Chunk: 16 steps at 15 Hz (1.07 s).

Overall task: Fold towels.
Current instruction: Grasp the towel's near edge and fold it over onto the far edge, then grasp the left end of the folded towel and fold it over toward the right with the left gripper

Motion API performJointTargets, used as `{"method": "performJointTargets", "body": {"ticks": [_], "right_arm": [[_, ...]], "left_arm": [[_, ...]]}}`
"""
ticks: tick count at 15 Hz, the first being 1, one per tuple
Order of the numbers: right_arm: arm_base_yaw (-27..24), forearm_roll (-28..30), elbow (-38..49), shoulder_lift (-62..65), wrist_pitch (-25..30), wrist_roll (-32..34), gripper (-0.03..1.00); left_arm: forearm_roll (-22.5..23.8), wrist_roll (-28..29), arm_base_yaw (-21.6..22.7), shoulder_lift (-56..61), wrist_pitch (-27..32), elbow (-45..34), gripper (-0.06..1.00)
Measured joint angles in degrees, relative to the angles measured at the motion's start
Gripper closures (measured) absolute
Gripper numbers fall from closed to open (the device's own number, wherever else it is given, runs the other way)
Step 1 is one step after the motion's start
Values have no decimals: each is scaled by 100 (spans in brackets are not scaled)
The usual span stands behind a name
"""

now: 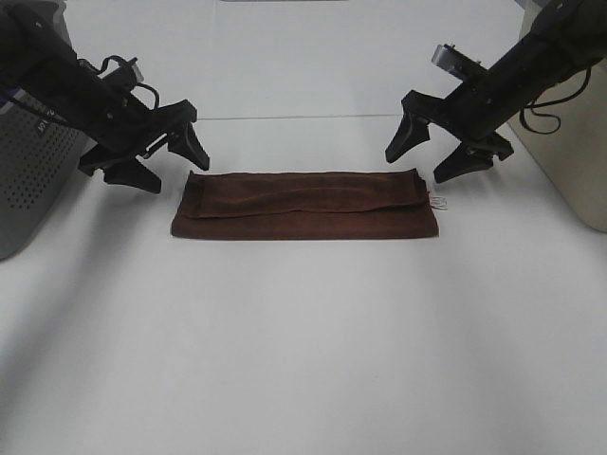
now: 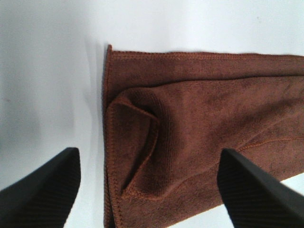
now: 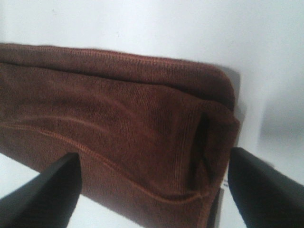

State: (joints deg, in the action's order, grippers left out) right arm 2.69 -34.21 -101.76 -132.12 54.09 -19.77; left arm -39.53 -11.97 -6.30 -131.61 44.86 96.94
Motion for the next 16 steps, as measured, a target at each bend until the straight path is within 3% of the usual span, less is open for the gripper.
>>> {"method": "performJointTargets", "body": {"ticks": [5, 10, 12, 14, 15, 16], "right_arm": [[-6, 1083, -6, 115, 659, 613, 17], [-6, 1249, -6, 115, 682, 688, 17], [-6, 1249, -6, 115, 682, 688, 17], [-6, 1249, -6, 115, 682, 688, 17], [-6, 1249, -6, 115, 682, 688, 17], [-6, 1249, -6, 115, 682, 688, 17]], "left_arm": [[-17, 6, 0, -304, -132, 6, 19], [-493, -97, -246, -527, -183, 178, 24], [-476, 23, -298, -584, -155, 201, 43], [-97, 286, -258, -659, 155, 344, 83], [241, 441, -235, -653, 338, 447, 90], [579, 619, -229, -579, 418, 510, 90]]}}
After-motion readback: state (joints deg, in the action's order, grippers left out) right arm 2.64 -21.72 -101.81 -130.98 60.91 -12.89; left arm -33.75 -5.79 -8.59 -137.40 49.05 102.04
